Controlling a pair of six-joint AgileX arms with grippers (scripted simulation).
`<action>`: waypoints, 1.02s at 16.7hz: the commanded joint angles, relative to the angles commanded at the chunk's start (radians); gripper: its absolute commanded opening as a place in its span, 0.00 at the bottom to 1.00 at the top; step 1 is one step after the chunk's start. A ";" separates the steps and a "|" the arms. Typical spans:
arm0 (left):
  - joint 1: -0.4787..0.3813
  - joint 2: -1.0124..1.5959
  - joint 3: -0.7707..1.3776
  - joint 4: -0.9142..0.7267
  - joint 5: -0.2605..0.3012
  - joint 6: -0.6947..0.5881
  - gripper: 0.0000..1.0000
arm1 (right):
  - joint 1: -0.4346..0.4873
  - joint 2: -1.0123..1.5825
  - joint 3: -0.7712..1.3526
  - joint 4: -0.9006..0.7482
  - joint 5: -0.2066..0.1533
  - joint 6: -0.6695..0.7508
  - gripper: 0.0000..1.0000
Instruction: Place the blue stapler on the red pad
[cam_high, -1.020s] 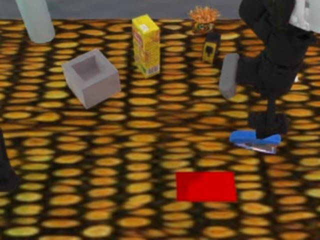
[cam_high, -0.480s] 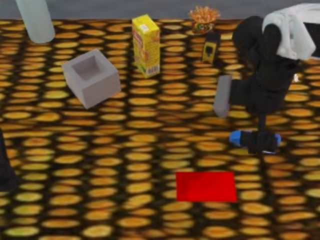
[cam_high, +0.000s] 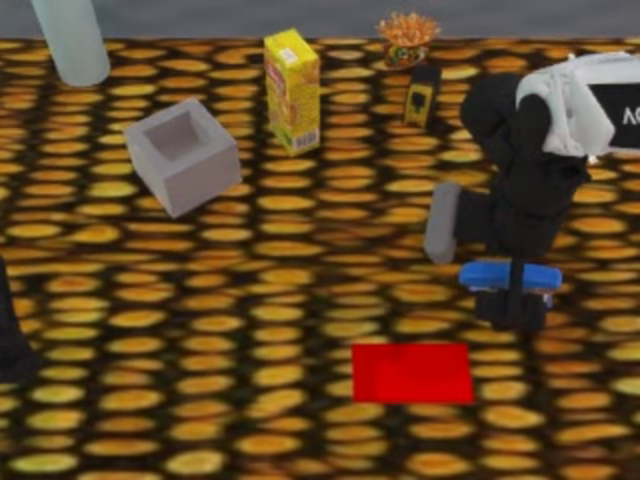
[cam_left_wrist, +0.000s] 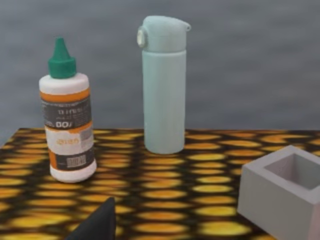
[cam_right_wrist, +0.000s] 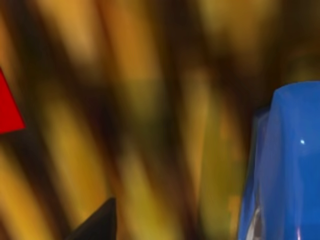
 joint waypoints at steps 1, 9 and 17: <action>0.000 0.000 0.000 0.000 0.000 0.000 1.00 | 0.000 0.000 0.000 0.000 0.000 0.000 0.92; 0.000 0.000 0.000 0.000 0.000 0.000 1.00 | 0.000 0.000 0.000 0.000 0.000 0.000 0.32; 0.000 0.000 0.000 0.000 0.000 0.000 1.00 | 0.000 0.000 0.000 0.000 0.000 0.000 0.00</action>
